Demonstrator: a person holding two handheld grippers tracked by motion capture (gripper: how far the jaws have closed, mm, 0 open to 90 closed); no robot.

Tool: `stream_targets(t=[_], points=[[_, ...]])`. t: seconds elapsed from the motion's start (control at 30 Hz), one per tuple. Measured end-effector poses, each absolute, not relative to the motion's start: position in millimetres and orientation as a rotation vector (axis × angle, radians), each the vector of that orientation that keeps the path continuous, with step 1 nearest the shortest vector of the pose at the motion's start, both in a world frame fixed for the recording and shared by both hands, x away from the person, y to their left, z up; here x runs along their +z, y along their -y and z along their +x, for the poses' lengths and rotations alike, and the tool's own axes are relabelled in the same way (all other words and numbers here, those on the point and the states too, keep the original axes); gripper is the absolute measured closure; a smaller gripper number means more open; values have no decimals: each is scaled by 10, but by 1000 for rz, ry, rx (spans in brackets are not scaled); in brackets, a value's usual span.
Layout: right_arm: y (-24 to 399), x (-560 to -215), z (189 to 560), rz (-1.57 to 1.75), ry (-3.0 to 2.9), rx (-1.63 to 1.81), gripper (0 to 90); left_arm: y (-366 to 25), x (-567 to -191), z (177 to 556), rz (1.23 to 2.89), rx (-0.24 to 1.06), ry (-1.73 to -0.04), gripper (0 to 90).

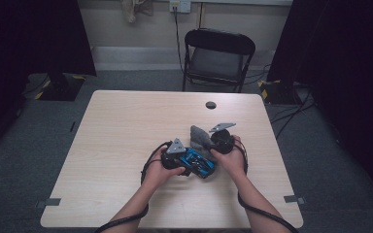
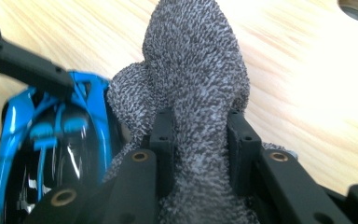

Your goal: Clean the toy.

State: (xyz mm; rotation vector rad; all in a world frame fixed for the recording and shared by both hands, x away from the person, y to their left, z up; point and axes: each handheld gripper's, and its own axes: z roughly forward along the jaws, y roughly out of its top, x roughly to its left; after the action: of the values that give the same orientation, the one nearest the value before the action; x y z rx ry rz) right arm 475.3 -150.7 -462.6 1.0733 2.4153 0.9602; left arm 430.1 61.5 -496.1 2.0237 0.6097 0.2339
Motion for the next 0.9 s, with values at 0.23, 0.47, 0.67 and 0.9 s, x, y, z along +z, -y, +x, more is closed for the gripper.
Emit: stream_targets(t=[0.23,0.47,0.67,0.9], points=[[1326,-4665,4832,1057,-2424,962,689,-622,-4963,4301,2021,233,-611,203],[1277,-4754,4781,1021,-2466,940,688,-628,-4963,4305,2021,232,-608,208],[1365,-4744,4721,1007,-2487,939,687,-643,-4959,4304,2023,230,-609,221],[1459,-4743,4671,1017,-2493,948,685,-664,-4959,4305,2019,231,-614,243]])
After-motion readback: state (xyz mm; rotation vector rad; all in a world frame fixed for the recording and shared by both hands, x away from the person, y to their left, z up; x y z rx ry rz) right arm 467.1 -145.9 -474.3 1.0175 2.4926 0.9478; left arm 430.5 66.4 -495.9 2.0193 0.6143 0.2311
